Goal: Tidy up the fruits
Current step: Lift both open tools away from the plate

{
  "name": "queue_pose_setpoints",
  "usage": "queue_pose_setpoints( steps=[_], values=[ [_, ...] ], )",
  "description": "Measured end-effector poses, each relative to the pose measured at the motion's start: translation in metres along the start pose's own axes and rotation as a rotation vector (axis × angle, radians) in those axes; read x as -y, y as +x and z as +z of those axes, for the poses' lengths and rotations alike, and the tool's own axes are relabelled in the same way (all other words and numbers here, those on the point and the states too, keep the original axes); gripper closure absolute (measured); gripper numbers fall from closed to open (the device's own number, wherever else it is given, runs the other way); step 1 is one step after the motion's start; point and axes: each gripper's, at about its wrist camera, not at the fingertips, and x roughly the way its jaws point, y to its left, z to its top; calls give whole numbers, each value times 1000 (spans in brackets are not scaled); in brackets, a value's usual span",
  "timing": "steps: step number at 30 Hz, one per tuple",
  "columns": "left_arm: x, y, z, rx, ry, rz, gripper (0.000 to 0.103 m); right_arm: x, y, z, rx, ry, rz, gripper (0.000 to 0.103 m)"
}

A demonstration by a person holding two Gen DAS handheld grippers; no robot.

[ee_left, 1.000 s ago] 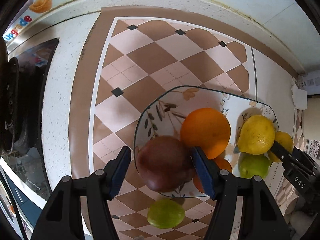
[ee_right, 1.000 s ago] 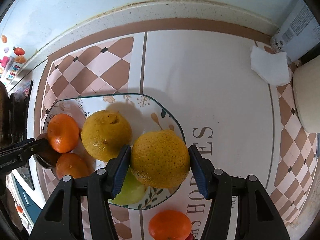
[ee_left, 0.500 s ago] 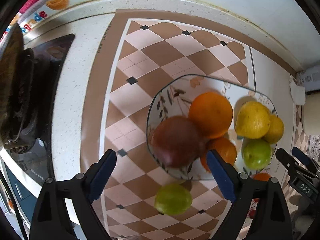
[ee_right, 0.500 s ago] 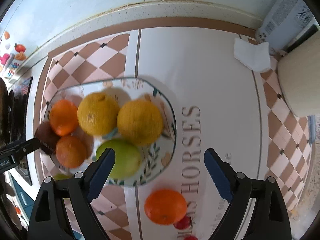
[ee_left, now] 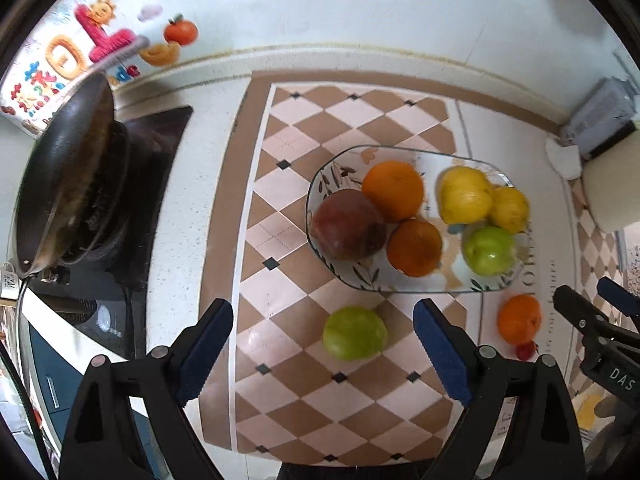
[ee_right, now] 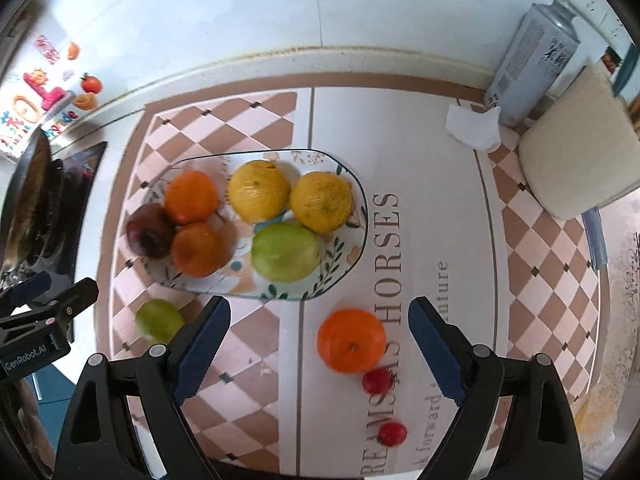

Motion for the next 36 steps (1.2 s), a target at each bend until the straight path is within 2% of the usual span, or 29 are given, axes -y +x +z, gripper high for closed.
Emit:
queue_pose_setpoints(
  steps=[12, 25, 30, 36],
  values=[
    [1, -83, -37, 148, -7, -51, 11, -8, -93, -43, 134, 1, 51, 10],
    [8, -149, -63, 243, 30, -72, 11, -11, -181, -70, 240, -3, 91, 10],
    [9, -164, -69, 254, 32, -94, 11, -11, -196, -77, 262, 3, 105, 10],
    [12, -166, -71, 249, 39, -109, 11, -11, -193, -77, 244, 6, 128, 10]
  ],
)
